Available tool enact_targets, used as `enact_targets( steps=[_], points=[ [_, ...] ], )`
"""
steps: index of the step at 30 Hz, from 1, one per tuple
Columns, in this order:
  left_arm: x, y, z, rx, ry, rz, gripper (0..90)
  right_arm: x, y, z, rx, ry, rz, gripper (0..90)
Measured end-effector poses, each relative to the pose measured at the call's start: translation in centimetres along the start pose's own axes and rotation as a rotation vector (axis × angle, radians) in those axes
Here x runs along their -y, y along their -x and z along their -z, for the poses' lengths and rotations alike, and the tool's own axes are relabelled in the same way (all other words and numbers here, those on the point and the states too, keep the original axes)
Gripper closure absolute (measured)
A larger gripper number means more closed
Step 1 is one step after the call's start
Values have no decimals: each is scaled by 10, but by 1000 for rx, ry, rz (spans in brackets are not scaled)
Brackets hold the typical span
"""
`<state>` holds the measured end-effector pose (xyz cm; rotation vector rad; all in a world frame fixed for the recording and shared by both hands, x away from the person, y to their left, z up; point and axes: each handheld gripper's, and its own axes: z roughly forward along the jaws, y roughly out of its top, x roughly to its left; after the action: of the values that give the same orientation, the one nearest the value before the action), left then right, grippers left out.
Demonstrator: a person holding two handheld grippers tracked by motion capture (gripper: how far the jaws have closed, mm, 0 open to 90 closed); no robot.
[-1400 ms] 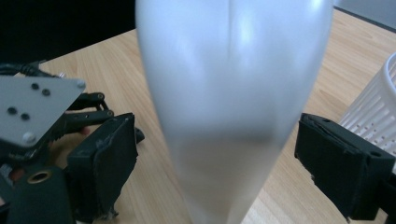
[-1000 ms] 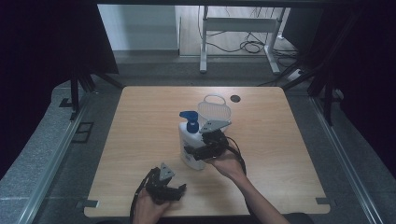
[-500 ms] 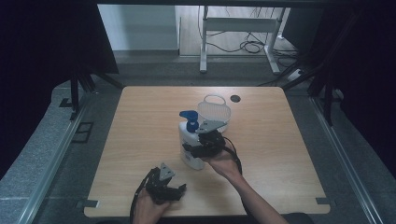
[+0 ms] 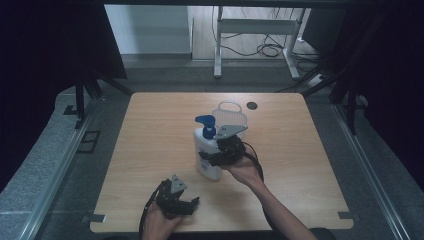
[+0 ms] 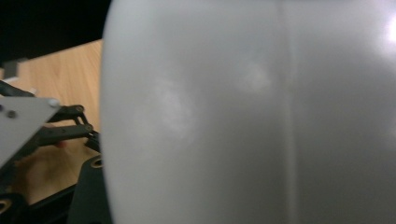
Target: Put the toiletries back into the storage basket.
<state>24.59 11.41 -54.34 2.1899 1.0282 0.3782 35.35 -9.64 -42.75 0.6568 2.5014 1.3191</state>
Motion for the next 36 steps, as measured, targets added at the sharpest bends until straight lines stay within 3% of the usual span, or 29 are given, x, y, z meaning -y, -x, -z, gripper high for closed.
enact_targets(
  steps=[8,23,36],
  points=[
    [0,0,0,0,-1,0,111,-4,12,13,-37,-15,34,369],
    [0,0,0,2,1,1,111,-7,32,26,-116,7,28,369],
    [-1,0,-1,4,1,-1,111,-21,44,40,-136,21,52,370]
  ],
)
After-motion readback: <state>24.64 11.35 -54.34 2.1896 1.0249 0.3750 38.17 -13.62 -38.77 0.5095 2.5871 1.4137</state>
